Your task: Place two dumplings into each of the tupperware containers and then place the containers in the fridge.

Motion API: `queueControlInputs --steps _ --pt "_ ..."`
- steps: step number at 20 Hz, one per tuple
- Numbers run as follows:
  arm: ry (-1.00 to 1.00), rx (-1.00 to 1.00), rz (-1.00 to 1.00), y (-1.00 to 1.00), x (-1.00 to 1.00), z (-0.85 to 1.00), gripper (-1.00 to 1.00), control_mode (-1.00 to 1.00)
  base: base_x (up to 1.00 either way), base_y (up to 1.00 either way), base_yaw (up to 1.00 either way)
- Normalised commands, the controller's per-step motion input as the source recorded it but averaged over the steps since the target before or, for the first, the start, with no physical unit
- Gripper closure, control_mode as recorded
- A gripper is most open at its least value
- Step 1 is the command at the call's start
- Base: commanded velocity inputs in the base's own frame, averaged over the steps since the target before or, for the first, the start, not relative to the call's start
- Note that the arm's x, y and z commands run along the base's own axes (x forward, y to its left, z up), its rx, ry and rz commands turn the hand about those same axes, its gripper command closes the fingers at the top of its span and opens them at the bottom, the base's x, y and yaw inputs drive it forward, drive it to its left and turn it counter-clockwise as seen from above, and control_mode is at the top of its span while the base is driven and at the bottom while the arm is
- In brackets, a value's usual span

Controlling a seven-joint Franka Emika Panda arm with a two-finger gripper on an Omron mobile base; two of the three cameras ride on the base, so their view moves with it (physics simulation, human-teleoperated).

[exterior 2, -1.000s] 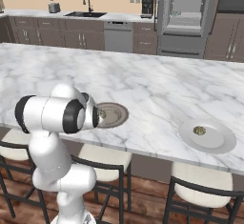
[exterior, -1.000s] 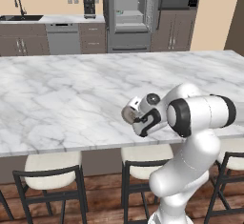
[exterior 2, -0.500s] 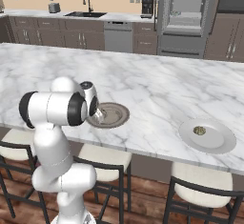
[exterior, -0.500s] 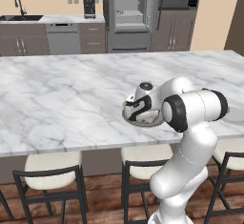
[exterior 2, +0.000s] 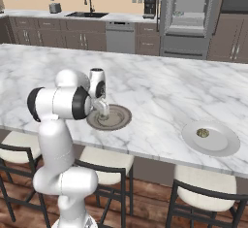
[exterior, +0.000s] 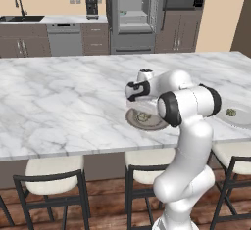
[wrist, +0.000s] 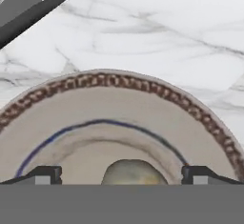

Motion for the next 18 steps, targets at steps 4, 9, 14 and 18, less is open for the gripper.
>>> queueControlInputs --steps 4,9,14,18 --pt "0.29 -0.05 0.01 -0.11 0.00 -0.41 -1.00 -1.00 0.00 0.00 0.00" --pt "0.02 0.00 0.00 -0.21 0.00 -0.03 -1.00 -1.00 0.00 0.00 0.00" --pt "-0.40 0.00 0.00 -0.06 -0.16 -0.60 -1.00 -1.00 0.00 0.00 0.00" --pt "-0.47 0.00 0.00 0.00 0.00 -0.70 -1.00 -1.00 0.00 0.00 0.00"
